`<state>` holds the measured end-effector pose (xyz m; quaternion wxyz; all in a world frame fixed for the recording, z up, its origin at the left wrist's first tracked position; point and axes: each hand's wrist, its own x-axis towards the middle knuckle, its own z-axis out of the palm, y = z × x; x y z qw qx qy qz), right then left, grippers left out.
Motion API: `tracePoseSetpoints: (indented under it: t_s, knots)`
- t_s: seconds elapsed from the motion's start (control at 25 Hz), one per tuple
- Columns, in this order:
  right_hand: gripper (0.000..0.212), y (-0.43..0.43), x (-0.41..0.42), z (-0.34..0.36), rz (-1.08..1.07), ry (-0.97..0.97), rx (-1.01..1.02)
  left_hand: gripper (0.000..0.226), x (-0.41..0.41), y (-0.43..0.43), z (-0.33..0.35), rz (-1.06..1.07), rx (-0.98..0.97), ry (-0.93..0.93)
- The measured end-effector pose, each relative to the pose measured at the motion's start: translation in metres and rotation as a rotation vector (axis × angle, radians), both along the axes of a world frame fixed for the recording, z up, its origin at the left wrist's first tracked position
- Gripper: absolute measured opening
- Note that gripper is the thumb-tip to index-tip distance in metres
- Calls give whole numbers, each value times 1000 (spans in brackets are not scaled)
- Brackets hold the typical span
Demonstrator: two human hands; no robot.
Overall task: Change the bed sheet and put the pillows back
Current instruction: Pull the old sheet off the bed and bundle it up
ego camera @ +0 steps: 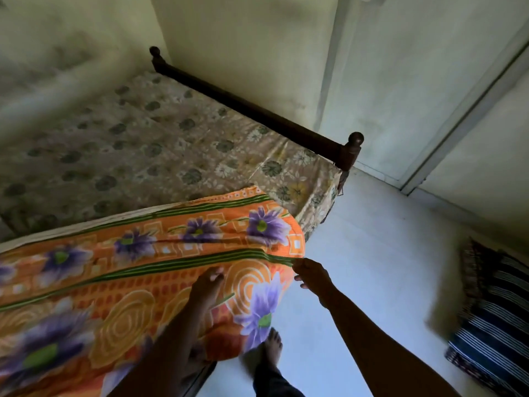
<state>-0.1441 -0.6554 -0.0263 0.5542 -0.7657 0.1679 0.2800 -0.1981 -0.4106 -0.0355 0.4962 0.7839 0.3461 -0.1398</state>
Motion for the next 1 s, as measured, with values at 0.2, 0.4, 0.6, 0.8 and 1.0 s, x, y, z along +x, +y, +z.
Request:
tracePoseSetpoints:
  t_s: [0.2, 0.4, 0.6, 0.8, 1.0]
  knots:
    - [71, 36, 110, -45, -39, -41, -272, 30, 55, 24, -21, -133, 94, 92]
    - [55, 61, 127, -66, 126, 19, -534, 35, 82, 35, -22, -20, -46, 149]
    - [9, 83, 64, -6, 121, -130, -155, 52, 99, 37, 11, 435, -416, 242]
    - [29, 90, -4, 57, 364, -11, 207, 50, 71, 58, 51, 481, -668, 141]
    - [13, 99, -73, 70, -29, 19, 75, 23, 20, 84, 72, 635, -410, -284]
